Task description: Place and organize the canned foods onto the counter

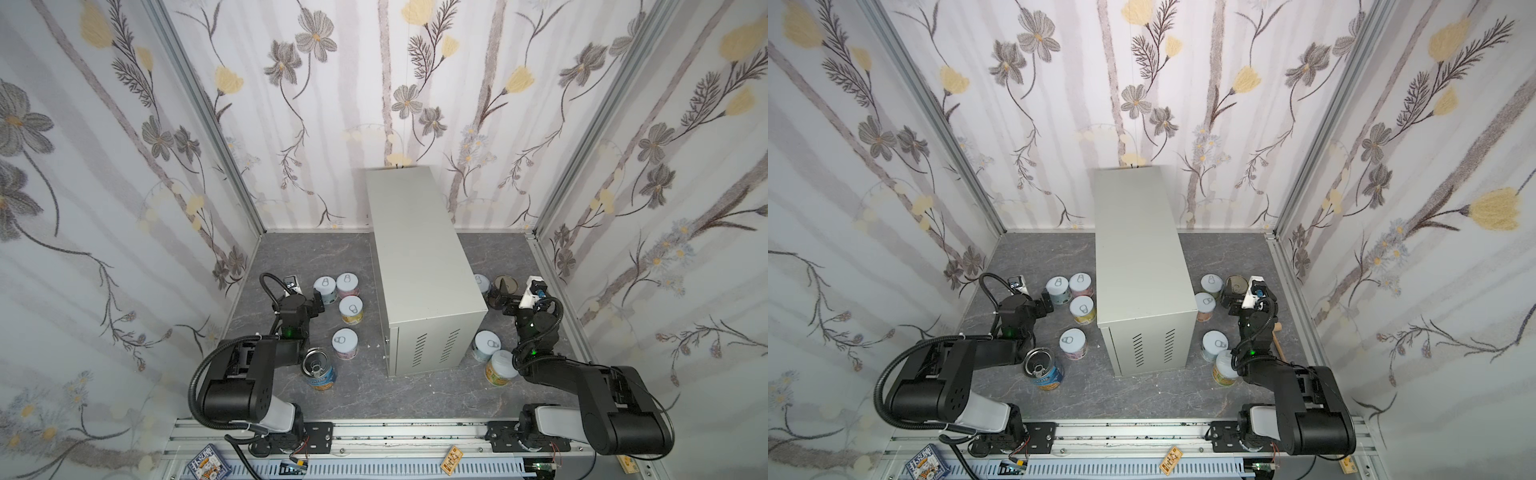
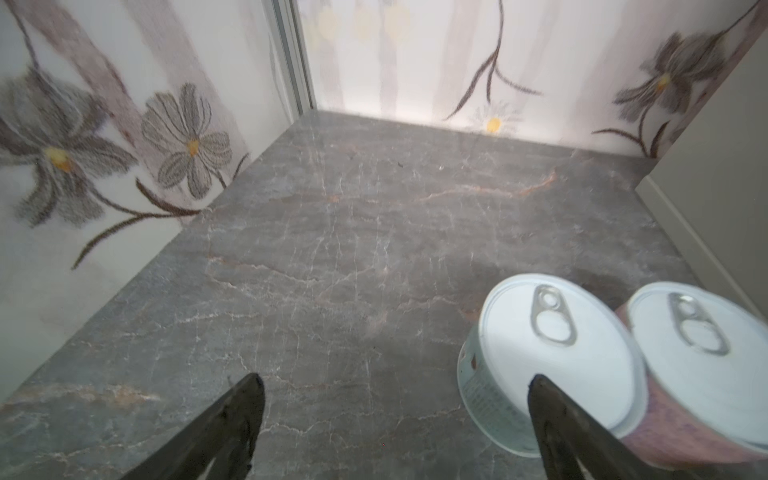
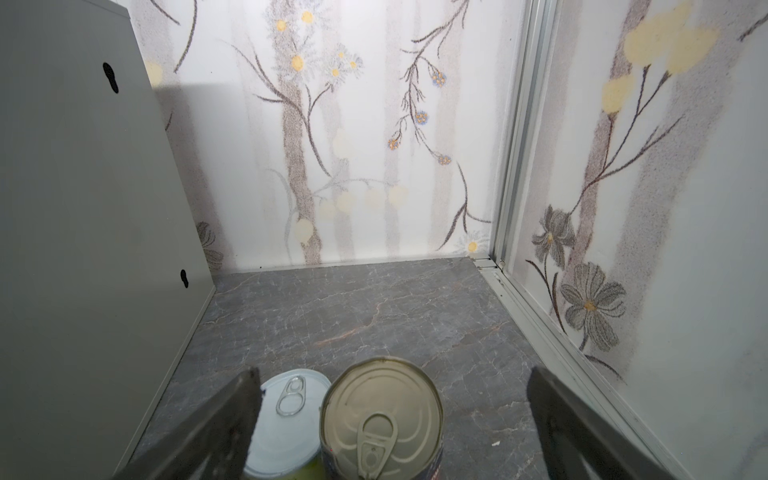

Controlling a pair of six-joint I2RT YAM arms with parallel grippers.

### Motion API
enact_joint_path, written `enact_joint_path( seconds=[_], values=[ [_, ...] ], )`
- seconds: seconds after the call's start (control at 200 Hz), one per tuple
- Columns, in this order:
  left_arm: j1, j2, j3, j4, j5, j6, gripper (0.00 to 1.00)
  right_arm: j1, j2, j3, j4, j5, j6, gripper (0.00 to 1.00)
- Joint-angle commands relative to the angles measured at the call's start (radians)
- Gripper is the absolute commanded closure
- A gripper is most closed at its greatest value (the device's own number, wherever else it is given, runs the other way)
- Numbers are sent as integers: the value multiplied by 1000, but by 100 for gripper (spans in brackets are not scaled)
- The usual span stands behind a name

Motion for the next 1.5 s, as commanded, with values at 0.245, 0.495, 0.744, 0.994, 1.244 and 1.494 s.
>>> enact_joint_path(
  seconds=[0.245, 0.495, 0.744, 0.994, 1.244, 1.494],
  values=[
    [-30, -301, 136, -389, -85, -278, 0, -22, -168, 265, -574, -10, 214, 0],
    [-51, -389, 304, -735, -37, -430, 0, -45, -35, 542, -1021, -35, 339, 0],
    [-50, -473, 309, -782, -22, -462, 0, -50, 51, 631, -1171, -68, 336, 0],
    [-77, -486, 361, -876, 69, -455, 0, -65, 159, 688, -1254, -83, 338, 0],
    [-173, -417, 505, -1044, 96, -496, 0, -62, 158, 679, -1231, -44, 361, 0],
    [-236, -305, 601, -1123, 50, -528, 0, -62, 256, 702, -1262, -64, 323, 0]
  ],
)
